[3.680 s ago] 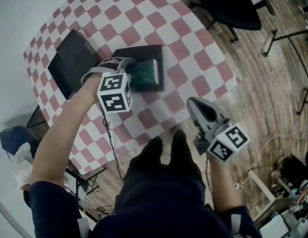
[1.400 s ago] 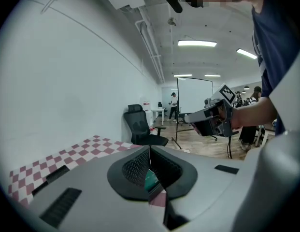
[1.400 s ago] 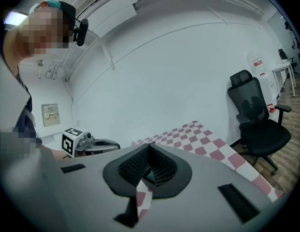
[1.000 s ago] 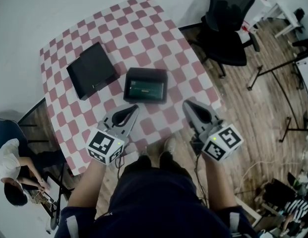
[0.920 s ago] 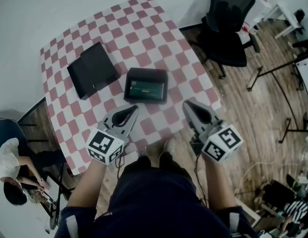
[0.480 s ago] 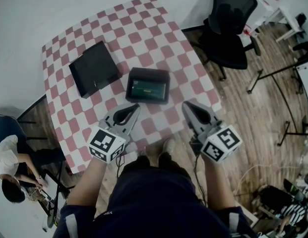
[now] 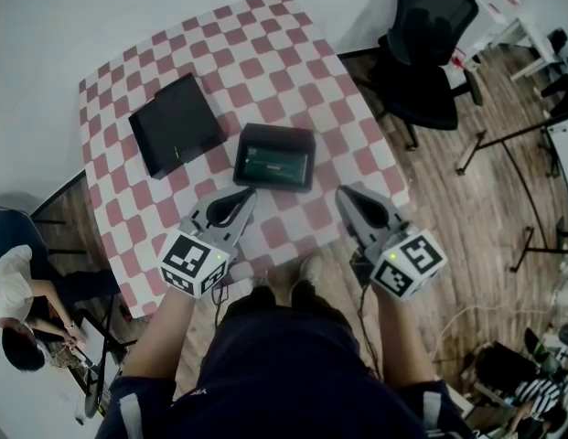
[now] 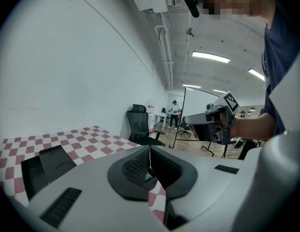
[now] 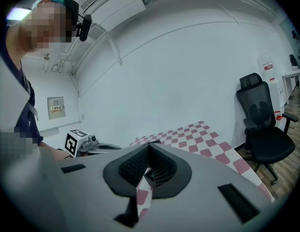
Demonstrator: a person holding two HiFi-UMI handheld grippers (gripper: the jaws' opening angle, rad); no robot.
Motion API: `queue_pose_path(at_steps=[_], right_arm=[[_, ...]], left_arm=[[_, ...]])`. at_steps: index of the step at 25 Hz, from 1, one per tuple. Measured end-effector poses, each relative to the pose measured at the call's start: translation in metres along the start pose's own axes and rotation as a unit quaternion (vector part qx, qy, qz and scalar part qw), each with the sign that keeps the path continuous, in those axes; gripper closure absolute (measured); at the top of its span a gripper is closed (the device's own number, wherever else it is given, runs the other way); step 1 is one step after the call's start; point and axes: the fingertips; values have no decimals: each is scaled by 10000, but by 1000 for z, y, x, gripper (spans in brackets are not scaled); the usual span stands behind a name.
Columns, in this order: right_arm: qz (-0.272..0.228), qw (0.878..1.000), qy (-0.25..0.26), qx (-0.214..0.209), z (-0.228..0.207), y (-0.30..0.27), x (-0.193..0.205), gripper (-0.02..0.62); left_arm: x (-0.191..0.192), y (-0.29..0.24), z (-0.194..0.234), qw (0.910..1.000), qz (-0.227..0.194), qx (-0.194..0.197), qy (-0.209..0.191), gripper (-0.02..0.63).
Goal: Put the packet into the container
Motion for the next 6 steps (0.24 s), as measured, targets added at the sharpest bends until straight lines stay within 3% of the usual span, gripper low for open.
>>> queue_pose_path(at_steps=[6], right_arm=[[5,10000,13,-40,-1,-4,0,580]], left_arm=[[0,-3,0,10000,18,14,-38,580]])
Point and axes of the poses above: the fingertips, and each gripper's own axes: y backward along the fingers, z to its left, x out of its underside, and after that the axes turned 10 degrees about y, right-handed
